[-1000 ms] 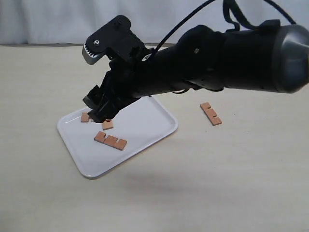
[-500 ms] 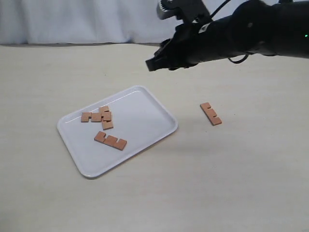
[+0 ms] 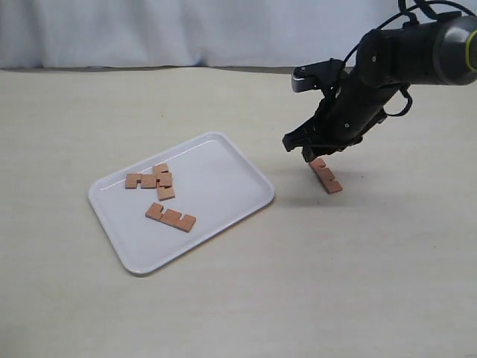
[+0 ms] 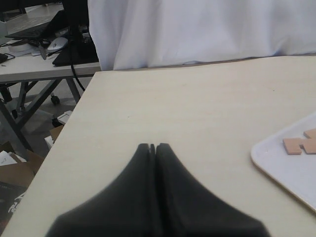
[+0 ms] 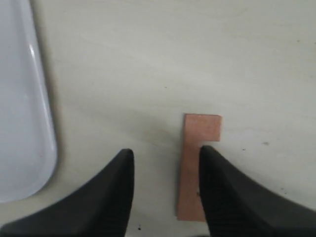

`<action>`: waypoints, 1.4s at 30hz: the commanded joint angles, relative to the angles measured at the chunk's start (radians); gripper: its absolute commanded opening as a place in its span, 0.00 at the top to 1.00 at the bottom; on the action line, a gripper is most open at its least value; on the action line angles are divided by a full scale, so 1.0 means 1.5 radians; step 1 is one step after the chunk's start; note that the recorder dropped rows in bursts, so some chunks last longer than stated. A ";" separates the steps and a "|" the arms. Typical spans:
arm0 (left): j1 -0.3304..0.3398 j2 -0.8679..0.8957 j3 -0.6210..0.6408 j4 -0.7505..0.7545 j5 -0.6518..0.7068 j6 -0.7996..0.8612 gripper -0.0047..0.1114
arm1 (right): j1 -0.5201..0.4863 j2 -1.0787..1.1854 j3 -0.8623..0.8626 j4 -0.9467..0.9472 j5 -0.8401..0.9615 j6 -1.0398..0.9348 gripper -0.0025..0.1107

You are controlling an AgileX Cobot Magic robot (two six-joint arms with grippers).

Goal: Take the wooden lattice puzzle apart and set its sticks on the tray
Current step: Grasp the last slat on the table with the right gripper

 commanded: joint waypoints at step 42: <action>-0.001 -0.001 0.001 -0.004 -0.008 0.000 0.96 | 0.024 -0.146 0.118 0.041 0.005 0.006 0.94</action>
